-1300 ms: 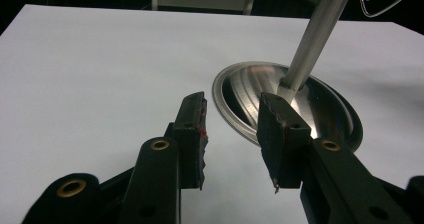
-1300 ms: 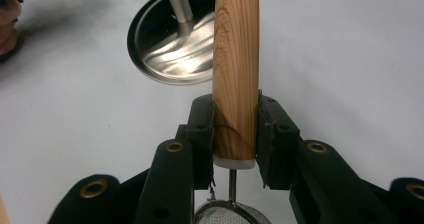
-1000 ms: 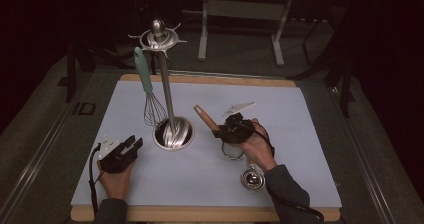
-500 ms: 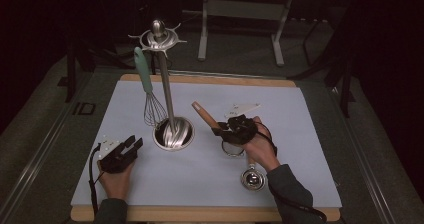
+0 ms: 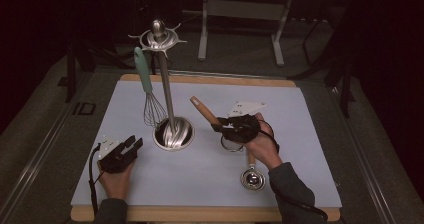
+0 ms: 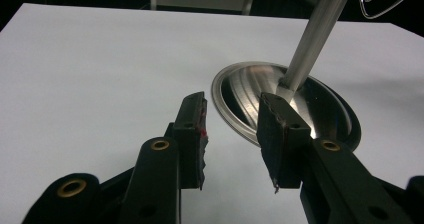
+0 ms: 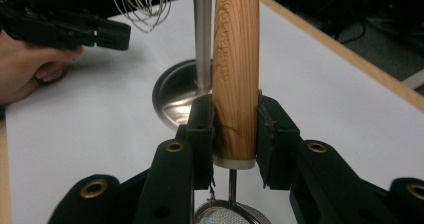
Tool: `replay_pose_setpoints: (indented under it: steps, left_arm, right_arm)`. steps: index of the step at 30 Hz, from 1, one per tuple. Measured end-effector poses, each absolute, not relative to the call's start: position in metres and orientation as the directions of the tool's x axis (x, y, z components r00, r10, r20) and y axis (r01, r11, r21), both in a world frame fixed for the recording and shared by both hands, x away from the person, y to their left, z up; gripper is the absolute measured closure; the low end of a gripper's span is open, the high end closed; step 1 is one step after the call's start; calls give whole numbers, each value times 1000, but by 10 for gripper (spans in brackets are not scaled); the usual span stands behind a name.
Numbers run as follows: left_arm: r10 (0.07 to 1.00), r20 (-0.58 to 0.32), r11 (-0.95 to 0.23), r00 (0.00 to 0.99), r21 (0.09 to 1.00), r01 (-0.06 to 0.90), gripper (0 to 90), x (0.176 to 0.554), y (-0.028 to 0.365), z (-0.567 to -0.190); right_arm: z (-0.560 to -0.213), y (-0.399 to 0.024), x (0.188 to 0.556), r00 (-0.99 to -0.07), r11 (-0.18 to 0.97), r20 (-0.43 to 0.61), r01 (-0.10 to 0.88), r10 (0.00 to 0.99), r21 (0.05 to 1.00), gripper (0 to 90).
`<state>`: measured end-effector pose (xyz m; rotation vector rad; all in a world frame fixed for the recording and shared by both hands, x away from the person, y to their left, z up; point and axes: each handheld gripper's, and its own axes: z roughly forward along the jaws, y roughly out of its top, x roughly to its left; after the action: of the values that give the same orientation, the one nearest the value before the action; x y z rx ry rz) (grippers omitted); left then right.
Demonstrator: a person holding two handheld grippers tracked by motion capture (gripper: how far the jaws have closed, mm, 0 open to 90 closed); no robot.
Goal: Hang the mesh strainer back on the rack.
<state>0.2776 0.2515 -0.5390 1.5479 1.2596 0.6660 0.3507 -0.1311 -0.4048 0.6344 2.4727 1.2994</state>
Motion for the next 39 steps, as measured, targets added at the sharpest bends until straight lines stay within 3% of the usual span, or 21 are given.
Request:
replay_pose_setpoints:
  steps: [39]
  left_arm:
    - [937,-164,32,310,920,391,650,278,251,-539]
  right_arm:
    - [-356,-129,345,-872,443,-140,94,468,892,710]
